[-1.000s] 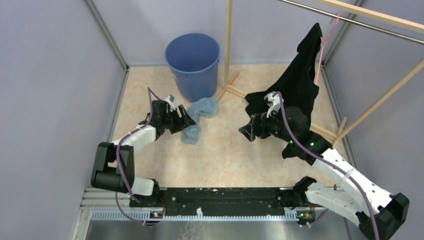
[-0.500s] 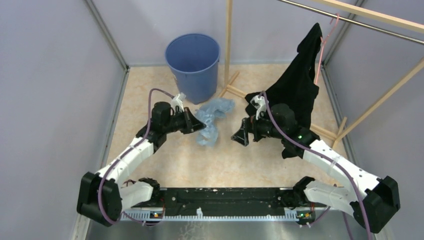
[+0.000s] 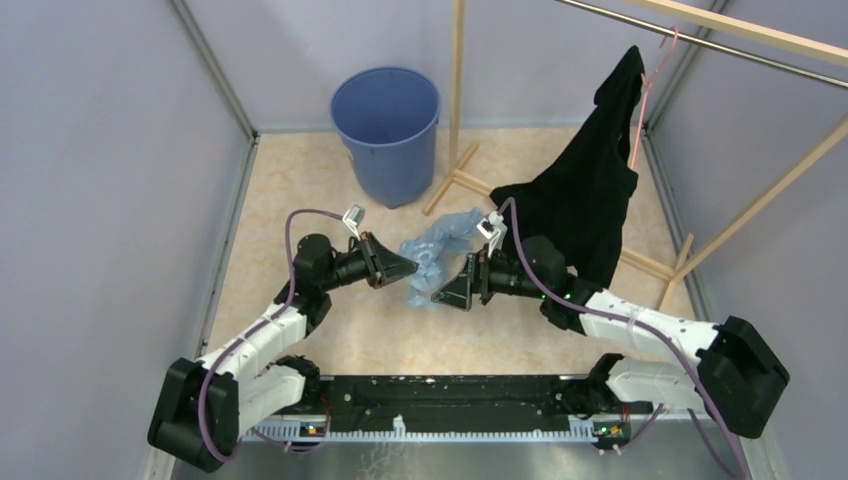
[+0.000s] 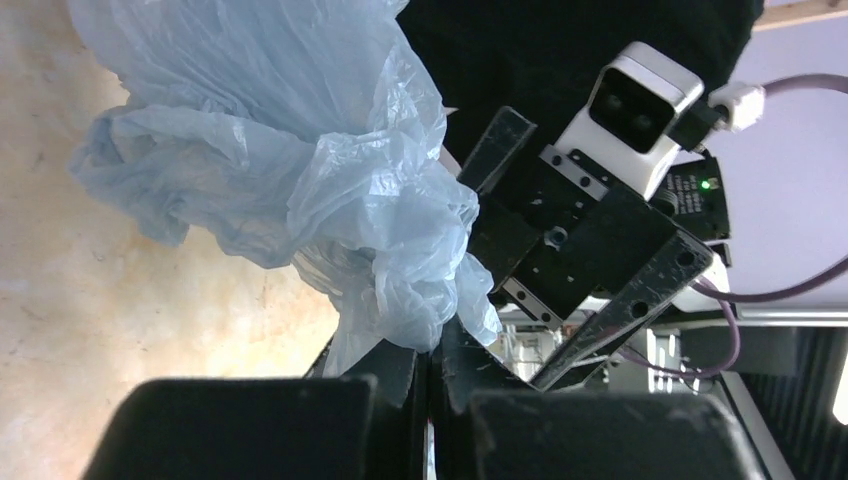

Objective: Put the trash bags into the trash bin

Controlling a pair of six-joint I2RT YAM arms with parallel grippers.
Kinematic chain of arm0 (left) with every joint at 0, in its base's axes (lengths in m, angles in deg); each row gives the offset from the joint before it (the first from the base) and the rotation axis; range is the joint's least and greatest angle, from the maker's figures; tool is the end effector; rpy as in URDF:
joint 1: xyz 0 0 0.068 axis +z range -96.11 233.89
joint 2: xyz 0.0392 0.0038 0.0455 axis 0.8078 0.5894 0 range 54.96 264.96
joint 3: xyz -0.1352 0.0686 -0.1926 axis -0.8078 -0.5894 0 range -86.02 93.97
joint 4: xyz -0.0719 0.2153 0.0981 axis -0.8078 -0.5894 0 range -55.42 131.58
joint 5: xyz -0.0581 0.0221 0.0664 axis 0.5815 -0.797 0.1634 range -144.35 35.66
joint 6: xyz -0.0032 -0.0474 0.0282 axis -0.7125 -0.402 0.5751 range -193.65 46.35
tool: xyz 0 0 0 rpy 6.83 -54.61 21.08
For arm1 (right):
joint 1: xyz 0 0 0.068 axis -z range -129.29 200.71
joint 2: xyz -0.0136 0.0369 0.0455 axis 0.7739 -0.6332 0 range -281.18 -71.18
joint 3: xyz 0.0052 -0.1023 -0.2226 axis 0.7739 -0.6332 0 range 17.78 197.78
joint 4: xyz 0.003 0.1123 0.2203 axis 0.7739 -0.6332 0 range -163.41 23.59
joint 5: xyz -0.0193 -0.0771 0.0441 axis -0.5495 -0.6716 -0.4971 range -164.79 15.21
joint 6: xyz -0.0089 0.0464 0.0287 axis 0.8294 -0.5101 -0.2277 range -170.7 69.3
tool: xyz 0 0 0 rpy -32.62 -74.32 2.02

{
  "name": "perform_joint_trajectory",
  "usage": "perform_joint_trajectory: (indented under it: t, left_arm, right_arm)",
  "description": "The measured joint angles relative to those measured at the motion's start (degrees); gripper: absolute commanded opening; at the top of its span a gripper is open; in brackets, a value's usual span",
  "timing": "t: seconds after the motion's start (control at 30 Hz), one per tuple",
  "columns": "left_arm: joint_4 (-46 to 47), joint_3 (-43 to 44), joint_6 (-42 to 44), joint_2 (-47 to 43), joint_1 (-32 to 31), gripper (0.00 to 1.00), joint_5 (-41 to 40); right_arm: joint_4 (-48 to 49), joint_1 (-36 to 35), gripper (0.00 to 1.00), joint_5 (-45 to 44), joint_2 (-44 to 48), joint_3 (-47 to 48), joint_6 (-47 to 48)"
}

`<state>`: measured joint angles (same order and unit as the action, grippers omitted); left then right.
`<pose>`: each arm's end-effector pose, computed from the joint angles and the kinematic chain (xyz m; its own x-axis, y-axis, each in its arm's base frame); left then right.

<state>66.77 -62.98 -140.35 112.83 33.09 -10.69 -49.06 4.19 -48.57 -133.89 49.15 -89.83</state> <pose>0.1942 -0.1015 0.2138 -0.8821 -0.3759 -0.2839 0.2096 0.2265 -0.9512 0.1560 0.1886 0.2281 -0.7260 0.0572 -0.6853 -0.6288 0.3483 0.6952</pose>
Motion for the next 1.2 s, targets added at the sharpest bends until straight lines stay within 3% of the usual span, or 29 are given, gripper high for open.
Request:
perform_joint_trajectory:
  t: [0.1,0.17,0.23,0.3,0.37,0.43,0.57,0.67,0.73,0.8,0.9,1.0,1.1,1.2]
  left_arm:
    - [4.0,-1.6,-3.8,0.1,0.0,0.0,1.0]
    - [5.5,-2.5,-5.4,-0.2,0.0,0.0,1.2]
    - [5.8,-3.2,-6.2,-1.1,0.0,0.02,1.1]
    - [5.7,-3.5,-6.5,-2.4,0.0,0.11,1.1]
    - [5.6,-3.5,-6.2,-3.7,0.0,0.24,1.0]
    - [2.2,-2.4,-4.3,-5.0,0.6,0.28,1.1]
    - [-15.1,7.1,7.9,-6.3,2.9,0.28,-1.4]
    - [-30.0,18.2,19.5,-7.3,3.6,0.28,-8.8]
    - [-36.3,23.1,25.5,-8.7,3.7,0.41,-13.4]
    - [-40.5,25.6,30.8,-10.4,3.8,0.61,-16.2]
    - [-41.9,25.1,35.4,-12.0,3.8,0.8,-13.7]
    - [-35.5,19.3,34.6,-12.6,2.7,0.95,-5.9]
    - [-32.9,15.6,33.9,-10.7,-2.3,0.99,-2.8]
    - [-32.2,15.7,35.1,-7.5,-11.7,0.99,-3.5]
  right_arm:
    - [4.1,-0.9,0.71,-0.7,-2.0,-0.7,-3.1]
    - [7.6,-1.0,0.52,-0.7,-3.7,-1.1,-5.2]
    - [11.2,-1.0,0.28,-0.5,-5.7,-1.4,-7.3]
    - [14.4,-1.1,0.02,-0.2,-7.7,-1.4,-9.2]
    - [16.8,-1.1,0.0,0.7,-9.2,-1.5,-11.1]
    - [17.9,-1.2,0.0,1.7,-9.5,-1.5,-11.9]
    - [17.0,-1.1,0.0,3.1,-8.8,-1.6,-11.6]
    - [10.7,-0.1,0.0,2.8,-4.9,-2.1,-8.8]
    - [4.6,0.4,0.0,0.2,-1.7,-2.0,-5.4]
    - [-2.7,0.7,0.0,-3.1,1.6,-1.6,-2.4]
    - [-11.8,1.2,0.06,-7.5,4.4,0.8,0.2]
    - [-17.3,1.7,0.04,-11.4,4.7,4.3,0.1]
    - [-22.0,2.5,0.0,-15.5,4.2,8.7,-1.8]
    - [-24.7,3.9,0.0,-17.7,2.2,13.0,-5.3]
